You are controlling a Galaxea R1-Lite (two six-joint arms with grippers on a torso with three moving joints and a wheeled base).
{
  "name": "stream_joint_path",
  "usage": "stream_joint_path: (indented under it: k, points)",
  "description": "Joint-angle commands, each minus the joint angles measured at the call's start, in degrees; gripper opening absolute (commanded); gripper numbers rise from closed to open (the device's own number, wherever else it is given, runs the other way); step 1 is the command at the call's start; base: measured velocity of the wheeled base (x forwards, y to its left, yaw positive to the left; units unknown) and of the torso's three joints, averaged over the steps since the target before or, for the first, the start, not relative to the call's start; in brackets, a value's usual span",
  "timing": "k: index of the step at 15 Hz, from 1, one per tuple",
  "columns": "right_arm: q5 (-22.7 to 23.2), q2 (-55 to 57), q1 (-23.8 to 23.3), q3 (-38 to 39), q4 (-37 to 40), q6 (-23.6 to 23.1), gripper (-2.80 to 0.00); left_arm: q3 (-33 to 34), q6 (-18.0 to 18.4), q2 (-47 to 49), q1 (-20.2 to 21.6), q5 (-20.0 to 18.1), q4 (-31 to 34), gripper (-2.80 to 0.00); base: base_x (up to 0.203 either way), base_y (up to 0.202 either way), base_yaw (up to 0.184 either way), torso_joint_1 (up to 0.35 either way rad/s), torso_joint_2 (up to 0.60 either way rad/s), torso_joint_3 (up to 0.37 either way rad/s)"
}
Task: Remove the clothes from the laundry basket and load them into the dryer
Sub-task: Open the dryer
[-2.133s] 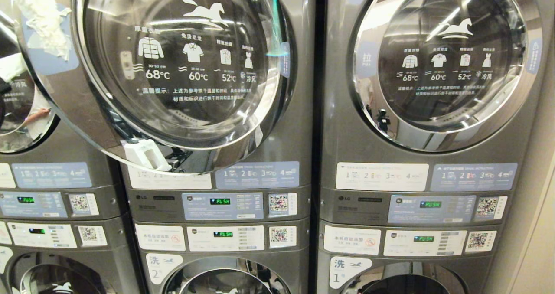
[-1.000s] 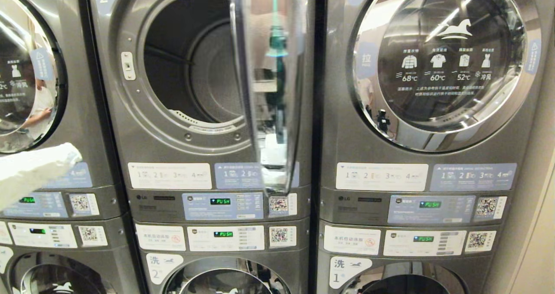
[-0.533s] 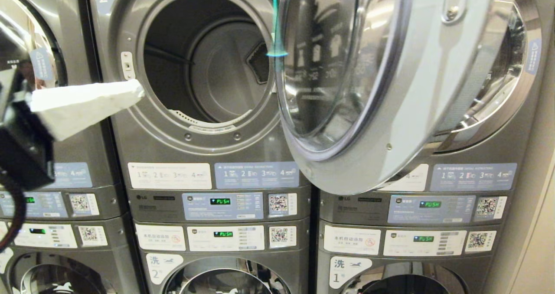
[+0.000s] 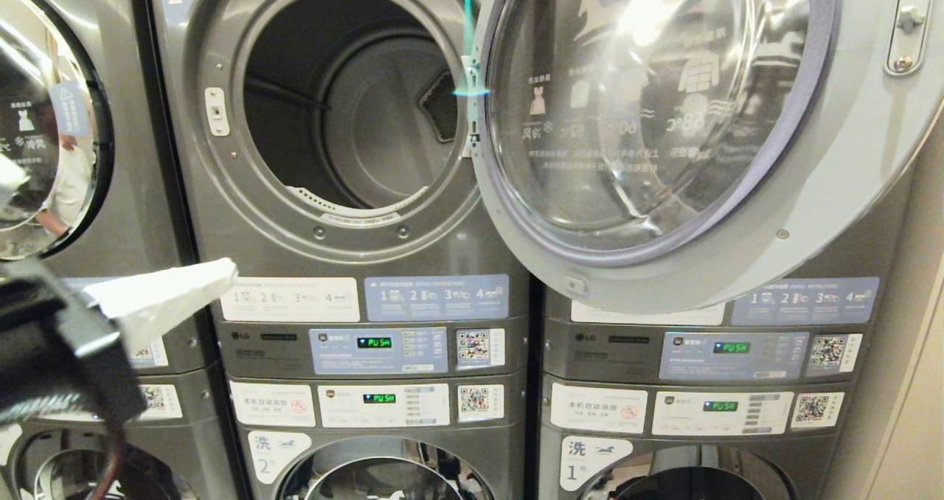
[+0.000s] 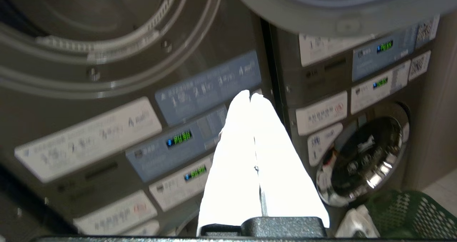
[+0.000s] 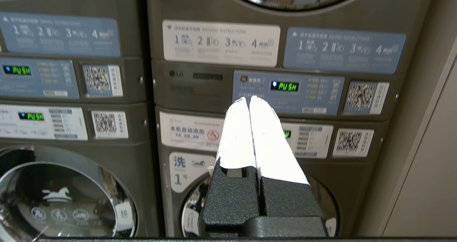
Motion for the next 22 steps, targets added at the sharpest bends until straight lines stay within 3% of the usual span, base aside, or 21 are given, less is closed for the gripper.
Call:
stream_joint_path:
  k: [1,5,6,8,10,11,13,18,22]
  points:
    - [0.0,0.0,0.0,1.2,-0.1,0.0,-2.8,3.6,-0.7,-12.2,0.0,0.3,6.7,-2.8,0.0,0.0,0.0,0.0,0.0,0.0]
    - [0.0,0.0,0.0,1.5,-0.1,0.4,-2.8,8.1,-3.4,-33.7,0.0,1.0,42.3,-2.8,0.0,0.0,0.0,0.0,0.0,0.0]
    - [-0.1,0.0,0.0,1.5,0.0,0.7,-2.8,11.4,-3.8,-37.1,0.0,1.0,46.8,-2.8,0.0,0.0,0.0,0.0,0.0,0.0]
    - [-0.2,0.0,0.0,1.9,0.0,1.4,-2.8,19.2,-5.2,-41.2,0.0,1.2,46.3,-2.8,0.0,0.0,0.0,0.0,0.0,0.0]
    - [-0.4,0.0,0.0,1.9,0.0,1.6,-2.8,26.2,-7.1,-41.3,0.0,1.2,39.7,-2.8,0.0,0.0,0.0,0.0,0.0,0.0]
    - [-0.5,0.0,0.0,2.1,0.3,1.6,-2.8,28.3,-7.4,-41.2,0.0,1.1,35.2,-2.8,0.0,0.0,0.0,0.0,0.0,0.0]
    - [-0.5,0.0,0.0,2.1,0.4,1.5,-2.8,28.8,-8.8,-38.5,1.2,2.2,33.9,-2.8,0.0,0.0,0.0,0.0,0.0,0.0]
    - [-0.5,0.0,0.0,2.1,0.4,1.6,-2.8,28.9,-10.2,-38.1,21.6,3.2,33.8,-2.8,0.0,0.0,0.0,0.0,0.0,0.0]
    - [-0.4,0.0,0.0,2.1,0.4,1.3,-2.8,28.9,-9.8,-51.7,25.0,2.8,33.5,-2.8,0.0,0.0,0.0,0.0,0.0,0.0]
